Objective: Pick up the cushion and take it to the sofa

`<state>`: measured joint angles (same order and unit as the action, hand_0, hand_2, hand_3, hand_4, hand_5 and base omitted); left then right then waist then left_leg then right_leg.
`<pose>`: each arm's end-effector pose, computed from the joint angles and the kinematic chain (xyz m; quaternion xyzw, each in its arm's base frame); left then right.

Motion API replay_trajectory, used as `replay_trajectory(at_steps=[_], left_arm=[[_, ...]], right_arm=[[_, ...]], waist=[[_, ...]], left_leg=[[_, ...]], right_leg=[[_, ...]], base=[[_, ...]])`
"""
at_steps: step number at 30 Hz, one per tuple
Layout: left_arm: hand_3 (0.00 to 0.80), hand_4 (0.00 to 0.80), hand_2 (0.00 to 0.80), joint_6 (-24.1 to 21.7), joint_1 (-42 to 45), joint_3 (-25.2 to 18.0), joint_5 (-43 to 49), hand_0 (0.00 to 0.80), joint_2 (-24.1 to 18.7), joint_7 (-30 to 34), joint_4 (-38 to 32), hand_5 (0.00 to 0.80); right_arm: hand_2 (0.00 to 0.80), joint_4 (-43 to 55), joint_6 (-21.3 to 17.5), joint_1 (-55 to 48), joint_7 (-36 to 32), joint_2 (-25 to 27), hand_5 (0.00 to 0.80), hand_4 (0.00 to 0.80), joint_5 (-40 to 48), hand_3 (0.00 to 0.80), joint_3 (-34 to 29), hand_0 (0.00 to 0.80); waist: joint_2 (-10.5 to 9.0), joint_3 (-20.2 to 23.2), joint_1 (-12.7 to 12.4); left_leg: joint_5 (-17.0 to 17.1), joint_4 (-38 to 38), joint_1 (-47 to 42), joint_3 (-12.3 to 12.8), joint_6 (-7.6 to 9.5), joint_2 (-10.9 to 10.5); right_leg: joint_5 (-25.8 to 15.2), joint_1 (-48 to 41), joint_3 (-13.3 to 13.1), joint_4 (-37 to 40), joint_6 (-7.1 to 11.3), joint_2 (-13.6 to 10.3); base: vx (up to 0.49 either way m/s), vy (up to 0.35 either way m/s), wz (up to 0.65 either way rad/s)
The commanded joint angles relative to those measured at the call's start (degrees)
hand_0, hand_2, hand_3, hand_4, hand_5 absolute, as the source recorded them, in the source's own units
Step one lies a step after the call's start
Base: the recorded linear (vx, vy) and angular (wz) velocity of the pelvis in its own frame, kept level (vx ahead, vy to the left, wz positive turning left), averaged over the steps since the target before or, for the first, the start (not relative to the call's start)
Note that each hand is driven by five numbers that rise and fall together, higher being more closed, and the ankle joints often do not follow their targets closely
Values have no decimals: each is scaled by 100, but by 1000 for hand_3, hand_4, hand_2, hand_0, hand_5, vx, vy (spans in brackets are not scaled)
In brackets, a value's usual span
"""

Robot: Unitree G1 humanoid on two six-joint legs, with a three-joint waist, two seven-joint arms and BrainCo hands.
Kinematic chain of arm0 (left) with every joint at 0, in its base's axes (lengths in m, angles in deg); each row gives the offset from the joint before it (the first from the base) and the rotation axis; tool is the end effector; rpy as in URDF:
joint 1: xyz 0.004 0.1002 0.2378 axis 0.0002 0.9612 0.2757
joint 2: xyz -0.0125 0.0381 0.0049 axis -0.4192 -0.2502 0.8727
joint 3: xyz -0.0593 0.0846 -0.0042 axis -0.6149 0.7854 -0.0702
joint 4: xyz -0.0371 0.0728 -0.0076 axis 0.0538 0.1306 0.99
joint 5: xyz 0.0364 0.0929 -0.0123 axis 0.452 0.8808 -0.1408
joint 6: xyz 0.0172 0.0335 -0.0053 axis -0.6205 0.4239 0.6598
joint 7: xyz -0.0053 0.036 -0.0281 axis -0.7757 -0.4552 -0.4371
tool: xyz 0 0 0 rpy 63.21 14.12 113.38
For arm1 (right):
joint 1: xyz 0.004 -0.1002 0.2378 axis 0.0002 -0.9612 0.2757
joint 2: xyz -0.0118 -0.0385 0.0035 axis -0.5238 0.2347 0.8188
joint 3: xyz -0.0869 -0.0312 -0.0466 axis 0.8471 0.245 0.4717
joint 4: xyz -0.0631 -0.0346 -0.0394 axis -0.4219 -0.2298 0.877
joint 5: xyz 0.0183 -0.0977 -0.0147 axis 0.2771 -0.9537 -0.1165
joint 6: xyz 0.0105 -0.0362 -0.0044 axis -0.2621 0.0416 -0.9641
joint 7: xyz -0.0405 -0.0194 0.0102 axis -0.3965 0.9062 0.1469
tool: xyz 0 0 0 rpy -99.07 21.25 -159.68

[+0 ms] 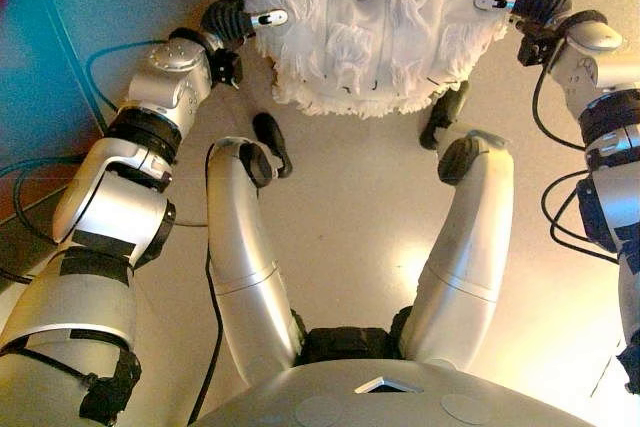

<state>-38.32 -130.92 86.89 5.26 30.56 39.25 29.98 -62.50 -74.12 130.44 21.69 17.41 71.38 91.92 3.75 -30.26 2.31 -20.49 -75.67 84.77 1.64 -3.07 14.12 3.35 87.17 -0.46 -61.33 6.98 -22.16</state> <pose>0.3672 0.1988 0.2007 0.0888 0.0229 -0.1388 0.9861 0.3621 -0.2569 0.2346 -0.1795 0.0541 0.0103 0.9822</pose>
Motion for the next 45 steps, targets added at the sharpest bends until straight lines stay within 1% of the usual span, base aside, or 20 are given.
replay_trajectory(at_steps=[1, 4, 13, 15, 16, 19, 22, 26, 27, 30, 32, 33, 34, 35, 39, 40, 41, 43, 44, 45], left_arm=[[800, 800, 800, -98, -64, 200, 16, 800, 91, 255, 46, 800], [800, 800, 800, -188, -97, 280, -59, 800, 132, 169, -62, 800], [800, 800, 800, -375, -70, 194, -80, 800, 153, 75, -284, 800], [800, 800, 800, -455, -37, 164, -94, 800, 153, 64, -314, 800], [800, 800, 800, -531, 2, 131, -94, 800, 140, 61, -363, 800], [800, 800, 800, -746, 156, 35, -78, 800, 181, -79, -551, 800], [800, 800, 800, -1044, 512, -157, -59, 800, 253, -384, -858, 800], [800, 800, 800, -1552, 1347, -619, 211, 800, 466, -943, -1565, 800], [800, 800, 800, -1639, 1549, -737, 297, 800, 525, -1005, -1742, 800], [800, 800, 800, -1867, 2253, -1120, 608, 800, 653, -1168, -2475, 800], [800, 800, 800, -1904, 2606, -1298, 693, 800, 701, -1185, -2849, 800], [800, 800, 800, -1953, 2839, -1401, 704, 800, 719, -1173, -3057, 800], [800, 800, 800, -1940, 2974, -1462, 683, 800, 713, -1147, -3172, 800], [800, 800, 800, -1928, 3173, -1561, 639, 800, 721, -1086, -3322, 800], [800, 800, 800, -1733, 3822, -1760, 573, 800, 786, -944, -3718, 800], [800, 800, 800, -1706, 3993, -1813, 565, 800, 835, -910, -3806, 800], [800, 800, 800, -1636, 4084, -1850, 562, 800, 860, -902, -3871, 800], [800, 800, 800, -1563, 4232, -1899, 560, 800, 920, -1004, -3954, 800], [800, 800, 800, -1560, 4301, -1934, 554, 800, 923, -1031, -3928, 800], [800, 800, 800, -1549, 4365, -1977, 556, 800, 919, -1062, -3940, 800]], right_arm=[[800, -71, 144, -6, 152, -40, 800, 800, -818, 800, 503, 800], [800, -24, 196, 55, 291, -65, 800, 800, -645, 800, 598, 800], [800, 60, 290, 18, 543, -190, 800, 800, -575, 800, 455, 800], [800, 54, 313, -21, 689, -200, 800, 800, -599, 800, 413, 800], [800, 71, 305, -68, 920, -195, 800, 800, -635, 800, 366, 800], [800, 249, 116, -260, 1195, -229, 800, 800, -717, 800, 252, 800], [800, 738, -60, -607, 1603, -312, 800, 800, -655, 800, 74, 800], [800, 2019, -218, -1535, 2223, -483, 800, 800, -385, 800, -347, 800], [800, 2298, -312, -1807, 2282, -552, 800, 800, -275, 800, -462, 800], [800, 3149, -854, -2781, 2128, -843, 800, 800, 90, 800, -1017, 800], [800, 3607, -1111, -3310, 2014, -996, 800, 800, 318, 800, -1281, 800], [800, 3850, -1359, -3656, 1914, -1108, 800, 800, 471, 800, -1462, 800], [800, 4039, -1391, -3869, 1860, -1177, 800, 800, 587, 800, -1570, 800], [800, 4229, -1544, -4184, 1770, -1280, 800, 800, 757, 800, -1727, 800], [800, 4654, -1759, -5100, 1500, -1530, 800, 800, 1044, 800, -2158, 800], [800, 4775, -1806, -5269, 1417, -1565, 800, 800, 1026, 800, -2267, 800], [800, 4862, -1747, -5335, 1400, -1581, 800, 800, 1009, 800, -2320, 800], [800, 5000, -1551, -5288, 1363, -1613, 800, 800, 998, 800, -2345, 800], [800, 5014, -1397, -5217, 1324, -1615, 800, 800, 1006, 800, -2307, 800], [800, 5051, -1255, -5153, 1314, -1630, 800, 800, 954, 800, -2252, 800]], waist=[[68, 47, 16], [65, 47, 4], [72, 47, -19], [74, 47, -21], [74, 47, -22], [74, 47, -19], [61, 47, -13], [-4, 47, 8], [-26, 47, 6], [-131, 47, -23], [-187, 47, -41], [-224, 48, -52], [-250, 51, -57], [-278, 127, -63], [-363, 557, -120], [-404, 682, -137], [-427, 751, -165], [-494, 873, -261], [-530, 946, -307], [-578, 1001, -367]], left_leg=[[217, 423, -54, -6, -112, 60], [231, 443, -36, -13, -108, 49], [264, 442, -9, -39, -133, 53], [274, 479, -49, -35, -142, 54], [284, 517, -103, -28, -147, 62], [337, 697, -297, -12, -177, 87], [419, 919, -614, 5, -248, 133], [588, 1527, -1359, 44, -403, 216], [624, 1673, -1550, 68, -428, 216], [804, 2375, -2423, 145, -489, 196], [936, 2807, -2946, 158, -486, 140], [1012, 3075, -3299, 159, -478, 90], [1061, 3257, -3549, 155, -471, 50], [1120, 3503, -3851, 170, -455, -4], [1320, 4366, -4942, 277, -418, -189], [1547, 4641, -5139, 281, -390, -271], [1573, 4796, -5336, 227, -391, -335], [1536, 4946, -5635, -114, -378, -559], [1506, 4999, -5789, -213, -350, -612], [1459, 5040, -5923, -370, -320, -729]], right_leg=[[442, -148, -405, -406, 136, -66], [402, -144, -392, -366, 146, -63], [377, -146, -408, -360, 163, -44], [372, -181, -407, -341, 166, -41], [362, -235, -396, -313, 168, -36], [304, -432, -367, -172, 183, -4], [227, -767, -340, 8, 201, 63], [93, -1528, -252, 462, 270, 185], [69, -1719, -204, 574, 296, 197], [-33, -2599, 32, 1191, 386, 135], [-95, -3120, 160, 1571, 422, 99], [-138, -3481, 241, 1838, 439, 76], [-177, -3727, 286, 2019, 449, 60], [-223, -4024, 342, 2282, 463, 45], [-357, -5153, 607, 3265, 529, -4], [-548, -5391, 693, 3594, 502, -39], [-571, -5619, 736, 3796, 517, -43], [-673, -5954, 665, 4205, 550, 1], [-703, -6110, 617, 4344, 575, 42], [-749, -6238, 548, 4496, 592, 91]], base=[[0, 0, 0], [0, 0, 0], [0, 0, 0], [0, 0, 0], [0, 0, 0], [0, 0, 0], [0, 0, 0], [3, -5, -1], [14, -22, -4], [49, -34, 3], [108, -21, 15], [163, -18, 9], [224, -15, 7], [250, -18, 6], [306, -9, 9], [188, -1, 12], [158, 9, 11], [167, 8, 7], [146, 16, -19], [156, 36, -41]])
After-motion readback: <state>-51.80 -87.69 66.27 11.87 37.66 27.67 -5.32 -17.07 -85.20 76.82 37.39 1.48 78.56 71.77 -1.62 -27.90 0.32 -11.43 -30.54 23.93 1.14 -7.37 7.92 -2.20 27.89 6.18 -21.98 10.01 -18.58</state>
